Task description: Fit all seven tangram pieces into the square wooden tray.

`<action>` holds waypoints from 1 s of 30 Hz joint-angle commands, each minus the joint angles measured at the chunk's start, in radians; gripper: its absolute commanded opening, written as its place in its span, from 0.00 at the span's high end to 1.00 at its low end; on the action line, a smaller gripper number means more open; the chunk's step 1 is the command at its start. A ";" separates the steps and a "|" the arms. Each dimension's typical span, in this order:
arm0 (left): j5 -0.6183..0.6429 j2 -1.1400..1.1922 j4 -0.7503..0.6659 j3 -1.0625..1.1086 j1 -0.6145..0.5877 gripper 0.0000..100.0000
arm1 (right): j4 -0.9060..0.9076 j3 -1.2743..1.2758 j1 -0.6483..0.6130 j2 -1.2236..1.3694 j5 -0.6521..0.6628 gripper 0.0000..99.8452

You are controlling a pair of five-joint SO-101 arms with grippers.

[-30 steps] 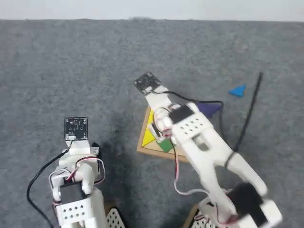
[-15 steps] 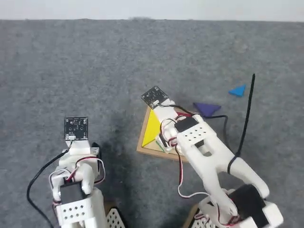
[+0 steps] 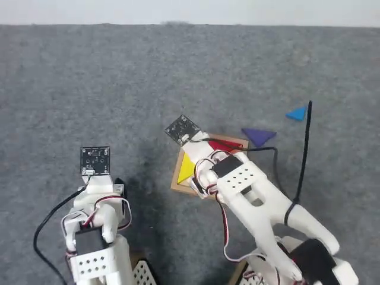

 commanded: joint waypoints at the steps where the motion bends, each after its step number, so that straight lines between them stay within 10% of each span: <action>1: -0.011 0.002 0.006 -0.008 -0.003 0.88 | -0.031 -0.026 0.033 0.077 0.015 0.99; 14: -0.011 0.002 0.006 -0.008 -0.003 0.88 | -0.022 -0.155 0.130 0.252 0.071 0.99; 21: -0.011 0.002 0.006 -0.008 -0.003 0.88 | 0.134 -0.155 0.150 -0.058 0.069 0.95; 30: -0.011 0.002 0.006 -0.008 -0.003 0.88 | 0.374 -0.493 0.578 -0.071 0.143 0.88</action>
